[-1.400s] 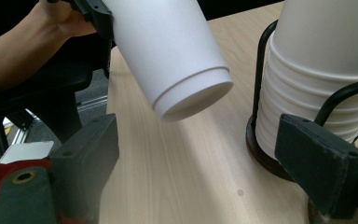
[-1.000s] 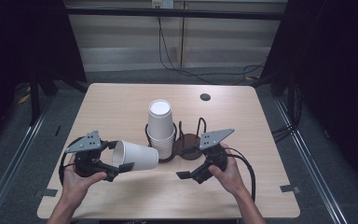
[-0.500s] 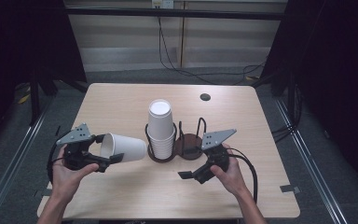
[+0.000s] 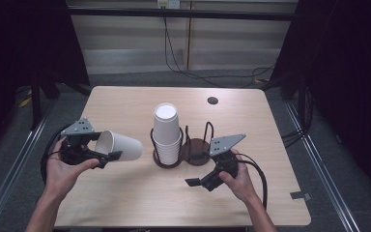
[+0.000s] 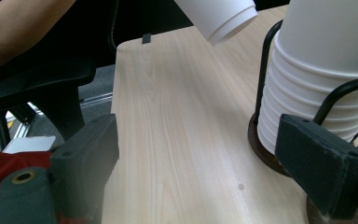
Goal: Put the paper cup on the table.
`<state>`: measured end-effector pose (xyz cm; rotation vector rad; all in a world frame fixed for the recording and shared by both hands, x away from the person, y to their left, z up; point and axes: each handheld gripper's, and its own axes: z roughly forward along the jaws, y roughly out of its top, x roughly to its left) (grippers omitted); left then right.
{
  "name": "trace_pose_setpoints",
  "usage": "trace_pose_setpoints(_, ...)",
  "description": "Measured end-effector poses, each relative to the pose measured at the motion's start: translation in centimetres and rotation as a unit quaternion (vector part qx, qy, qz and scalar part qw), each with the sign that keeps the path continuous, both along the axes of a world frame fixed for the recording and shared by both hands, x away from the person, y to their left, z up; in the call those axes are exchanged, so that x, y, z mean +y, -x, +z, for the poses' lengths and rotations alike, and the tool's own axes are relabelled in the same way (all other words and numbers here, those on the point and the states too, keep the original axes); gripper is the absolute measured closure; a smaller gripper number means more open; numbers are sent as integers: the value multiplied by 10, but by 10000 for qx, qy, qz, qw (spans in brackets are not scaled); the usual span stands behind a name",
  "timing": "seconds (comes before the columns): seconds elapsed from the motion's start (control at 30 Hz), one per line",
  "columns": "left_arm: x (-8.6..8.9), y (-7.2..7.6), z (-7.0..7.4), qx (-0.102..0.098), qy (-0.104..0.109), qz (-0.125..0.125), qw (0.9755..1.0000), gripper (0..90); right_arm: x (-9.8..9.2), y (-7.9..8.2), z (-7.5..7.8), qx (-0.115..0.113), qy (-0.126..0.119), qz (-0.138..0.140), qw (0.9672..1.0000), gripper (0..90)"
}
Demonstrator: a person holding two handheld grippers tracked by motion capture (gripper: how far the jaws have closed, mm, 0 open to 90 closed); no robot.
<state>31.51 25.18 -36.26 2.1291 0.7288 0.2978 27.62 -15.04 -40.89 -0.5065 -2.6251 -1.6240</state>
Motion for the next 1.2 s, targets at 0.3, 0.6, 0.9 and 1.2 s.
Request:
trace_pose_setpoints(0.3, -4, -16, 7, 167, -686, 186, 9973, 114, 0, -1, 0, 6, 8, -12, 10000, 135)
trace_pose_setpoints(0.6, -8, -33, 10, 260, -1140, 307, 9927, 106, -1, 0, 1, -9, 5, -38, 10000, 135)
trace_pose_setpoints(0.9, -17, -51, 7, 598, -1420, 113, 9880, 96, -4, 0, 2, -62, -41, -129, 9999, 135)
trace_pose_setpoints(1.2, -17, -62, -1, 798, -1589, 322, 9835, 93, -5, 1, 2, -94, -32, -134, 9999, 136)
